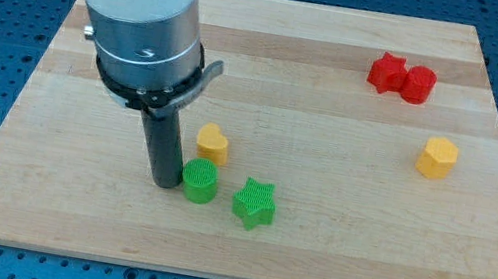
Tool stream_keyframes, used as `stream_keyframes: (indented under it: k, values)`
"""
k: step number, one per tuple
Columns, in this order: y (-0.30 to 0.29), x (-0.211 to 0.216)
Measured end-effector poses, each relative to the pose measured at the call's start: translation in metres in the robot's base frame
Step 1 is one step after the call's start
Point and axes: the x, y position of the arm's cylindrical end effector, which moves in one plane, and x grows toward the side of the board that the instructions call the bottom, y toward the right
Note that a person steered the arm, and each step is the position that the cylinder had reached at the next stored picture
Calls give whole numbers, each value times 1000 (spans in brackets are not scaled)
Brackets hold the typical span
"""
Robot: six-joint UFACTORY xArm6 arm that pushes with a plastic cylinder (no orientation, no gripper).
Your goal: Move the yellow heart to the yellow hexagon
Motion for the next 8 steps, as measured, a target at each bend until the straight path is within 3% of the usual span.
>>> stream_keyframes:
  k: [3, 6, 8]
  values:
    - [29, -12]
    - [-11, -51]
    - [153, -69]
